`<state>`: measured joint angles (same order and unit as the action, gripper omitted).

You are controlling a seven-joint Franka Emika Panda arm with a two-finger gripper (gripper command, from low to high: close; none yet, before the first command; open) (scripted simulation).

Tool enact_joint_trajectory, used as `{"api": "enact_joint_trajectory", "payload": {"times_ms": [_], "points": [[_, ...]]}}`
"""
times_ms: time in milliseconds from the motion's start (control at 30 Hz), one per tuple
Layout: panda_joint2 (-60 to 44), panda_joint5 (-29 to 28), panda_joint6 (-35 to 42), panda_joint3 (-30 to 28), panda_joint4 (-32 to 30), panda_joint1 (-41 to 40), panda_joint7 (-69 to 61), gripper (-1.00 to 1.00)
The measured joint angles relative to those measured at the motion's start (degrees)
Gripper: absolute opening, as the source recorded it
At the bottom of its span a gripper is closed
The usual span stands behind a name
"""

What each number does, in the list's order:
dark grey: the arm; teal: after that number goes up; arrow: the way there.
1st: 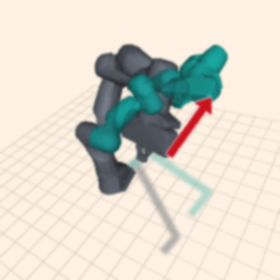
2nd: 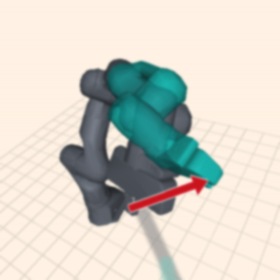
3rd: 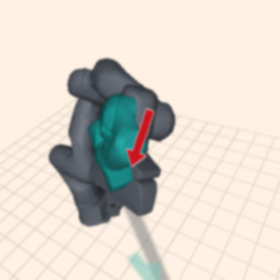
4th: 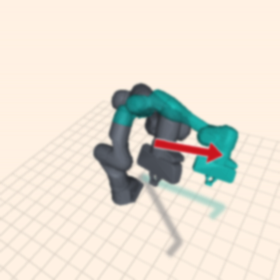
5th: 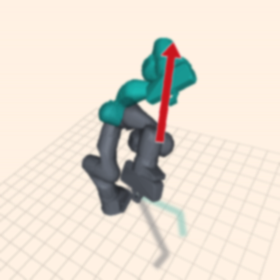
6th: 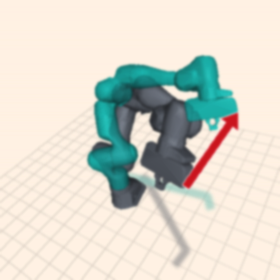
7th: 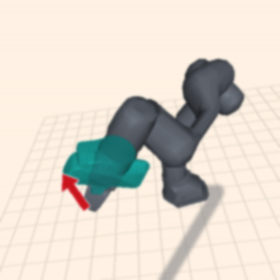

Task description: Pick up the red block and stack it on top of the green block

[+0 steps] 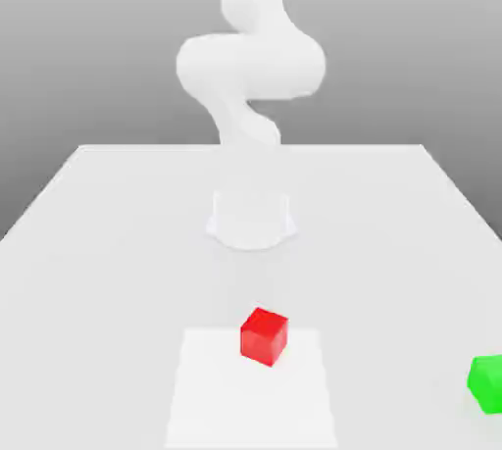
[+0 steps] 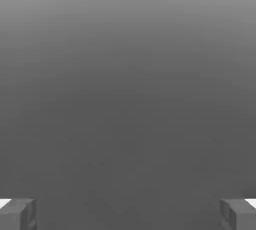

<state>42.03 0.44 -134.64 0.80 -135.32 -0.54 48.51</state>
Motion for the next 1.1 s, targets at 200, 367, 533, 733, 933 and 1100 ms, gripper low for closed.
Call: {"api": "enact_joint_trajectory", "payload": {"times_ms": [200, 367, 533, 733, 933, 1100], "points": [[-11.05, 1.32, -8.17, 2.85, -9.86, -1.88, 7.75, 0.0], [-20.44, 2.0, -14.99, 5.21, -18.15, -3.18, 14.64, 0.0], [-31.5, 2.15, -22.89, 7.5, -27.31, -4.35, 22.94, 0.0], [-47.44, -4.45, -35.42, 5.4, -29.28, -3.73, 31.18, 0.0], [-52.97, -6.84, -40.17, 2.25, -28.54, -1.11, 32.98, -1.0], [-51.57, -6.3, -39.0, 2.88, -28.75, -1.58, 32.61, -1.0]]}}
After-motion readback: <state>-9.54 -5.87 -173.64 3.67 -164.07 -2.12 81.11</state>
